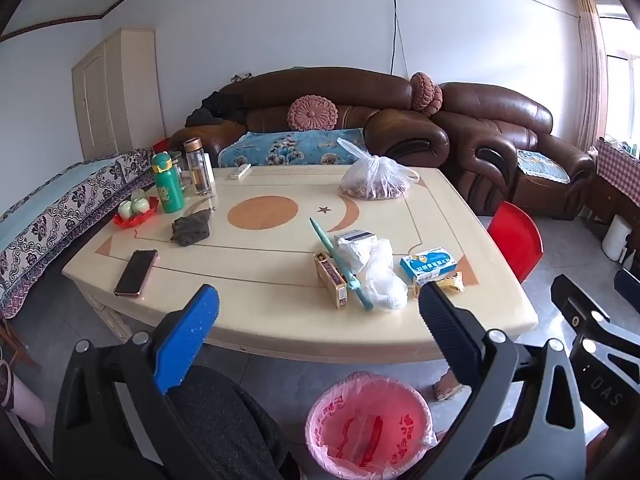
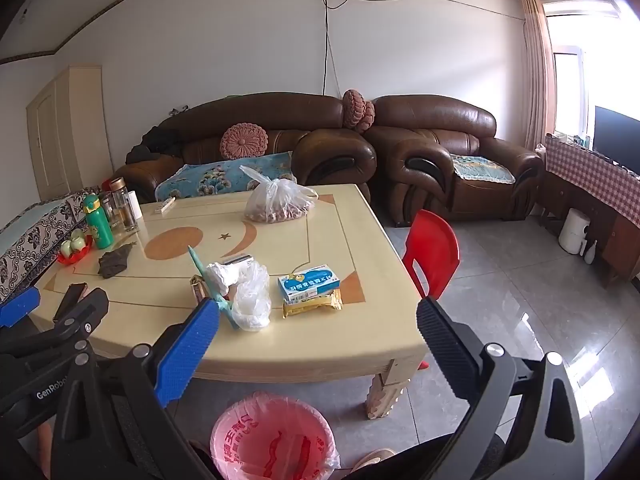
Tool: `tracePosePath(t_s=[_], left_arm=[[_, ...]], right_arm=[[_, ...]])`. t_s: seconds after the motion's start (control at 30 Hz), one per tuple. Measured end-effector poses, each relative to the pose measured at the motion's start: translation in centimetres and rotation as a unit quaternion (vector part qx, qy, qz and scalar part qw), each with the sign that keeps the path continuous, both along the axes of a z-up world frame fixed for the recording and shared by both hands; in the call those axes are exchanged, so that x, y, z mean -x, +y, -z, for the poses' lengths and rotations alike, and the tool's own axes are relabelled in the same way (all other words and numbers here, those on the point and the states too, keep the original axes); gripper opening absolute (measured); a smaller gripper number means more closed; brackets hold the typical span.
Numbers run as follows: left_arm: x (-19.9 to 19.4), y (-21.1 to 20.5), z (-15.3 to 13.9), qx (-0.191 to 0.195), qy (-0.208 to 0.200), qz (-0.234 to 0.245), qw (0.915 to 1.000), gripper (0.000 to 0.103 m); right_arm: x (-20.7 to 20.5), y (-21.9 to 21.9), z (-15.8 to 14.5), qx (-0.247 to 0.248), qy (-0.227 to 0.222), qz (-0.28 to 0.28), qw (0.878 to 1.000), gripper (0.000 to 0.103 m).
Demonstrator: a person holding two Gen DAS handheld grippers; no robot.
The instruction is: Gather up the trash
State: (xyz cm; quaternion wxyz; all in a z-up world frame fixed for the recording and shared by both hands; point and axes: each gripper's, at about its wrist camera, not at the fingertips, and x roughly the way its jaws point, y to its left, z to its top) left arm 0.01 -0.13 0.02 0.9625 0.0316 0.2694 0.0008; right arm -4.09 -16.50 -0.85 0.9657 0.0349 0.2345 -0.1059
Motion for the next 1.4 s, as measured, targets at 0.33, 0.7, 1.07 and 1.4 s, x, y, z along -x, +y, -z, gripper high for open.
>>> tracePosePath(t_s=[0.33, 0.7, 1.07, 1.4], left_arm=[[0.6, 0.4, -1.1, 0.001, -0.001, -0.002, 1.0000, 0.098], [-0.6, 0.6, 0.5, 0.000, 0.003, -0.010, 0.9999, 0.098], [-0.7, 1.0, 0.6, -0.002, 0.003, -0.012, 0.9999, 0.098], [-0.6, 1.1, 0.7, -0.002, 0.003, -0.012, 0.9999, 0.098]], right_arm=[[0.1, -0.1, -0.1, -0.004, -0.002, -0.002, 1.000, 0.097], [0.0, -0.2, -0.3, -0.007, -0.003, -0.003, 1.000, 0.097], [0.0, -0.3, -0.2, -0.010, -0.003, -0.004, 1.000, 0.097], [-0.2, -0.2, -0.2, -0.010, -0.002, -0.005, 1.000, 0.097]])
